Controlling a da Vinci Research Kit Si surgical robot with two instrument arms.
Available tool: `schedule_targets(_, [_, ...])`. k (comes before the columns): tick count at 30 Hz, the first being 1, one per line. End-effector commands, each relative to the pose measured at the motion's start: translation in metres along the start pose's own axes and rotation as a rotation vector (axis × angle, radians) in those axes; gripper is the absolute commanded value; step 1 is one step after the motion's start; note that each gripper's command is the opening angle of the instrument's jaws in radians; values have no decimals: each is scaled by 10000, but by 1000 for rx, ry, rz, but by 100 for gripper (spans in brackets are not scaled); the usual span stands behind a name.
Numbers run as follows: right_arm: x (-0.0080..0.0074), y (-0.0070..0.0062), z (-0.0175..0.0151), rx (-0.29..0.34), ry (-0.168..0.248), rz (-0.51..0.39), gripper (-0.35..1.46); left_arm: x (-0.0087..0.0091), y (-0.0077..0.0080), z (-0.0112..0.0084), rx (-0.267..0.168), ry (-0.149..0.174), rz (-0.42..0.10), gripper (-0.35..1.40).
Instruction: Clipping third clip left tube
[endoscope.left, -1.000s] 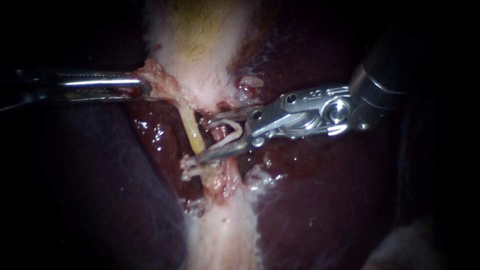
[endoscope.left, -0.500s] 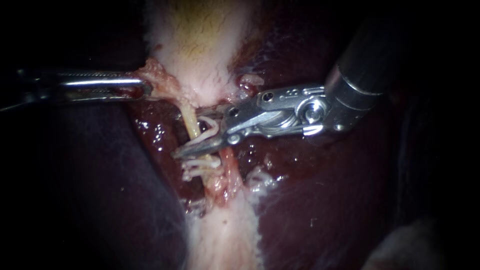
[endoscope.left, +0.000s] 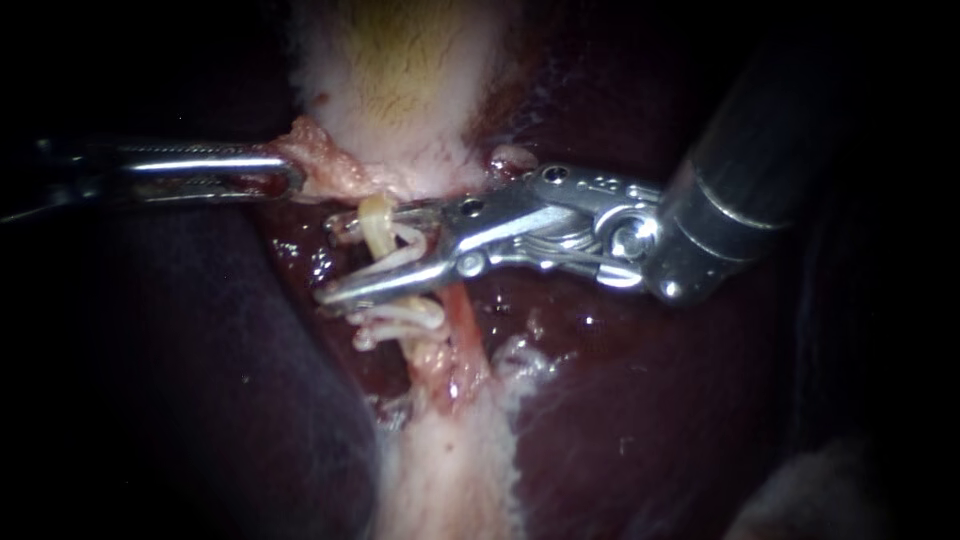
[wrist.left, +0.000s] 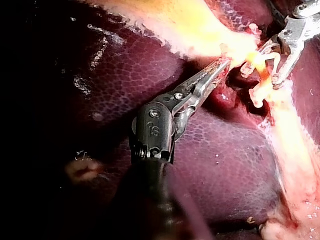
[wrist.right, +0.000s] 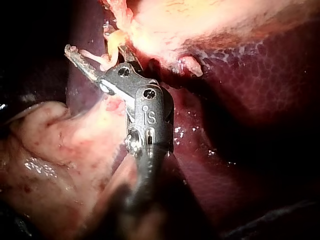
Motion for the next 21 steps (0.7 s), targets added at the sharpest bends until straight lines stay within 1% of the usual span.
schedule_targets(1, [2, -1, 0, -3, 1, 1, 45, 0, 0, 0, 0, 0, 0, -35])
schedule_targets(3, [3, -1, 0, -4, 4, 1, 45, 0, -1, 0, 0, 0, 0, -35])
schedule_targets(7, [2, 6, -4, -21, 9, 2, 45, 0, -1, 0, 0, 0, 0, -35])
schedule_targets(10, [1, 10, -8, -27, 13, 26, 43, 0, -1, 0, 0, 0, 0, -35])
schedule_targets(15, [-2, 10, -16, -21, 20, 114, 32, -1, -3, 1, 0, 0, 0, -35])
schedule_targets(19, [-3, 10, -19, -17, 26, 149, 22, -2, -6, 1, -1, 0, 0, -35])
schedule_targets(21, [-3, 9, -20, -16, 26, 161, 13, -2, -6, 1, -1, 0, 0, -35])
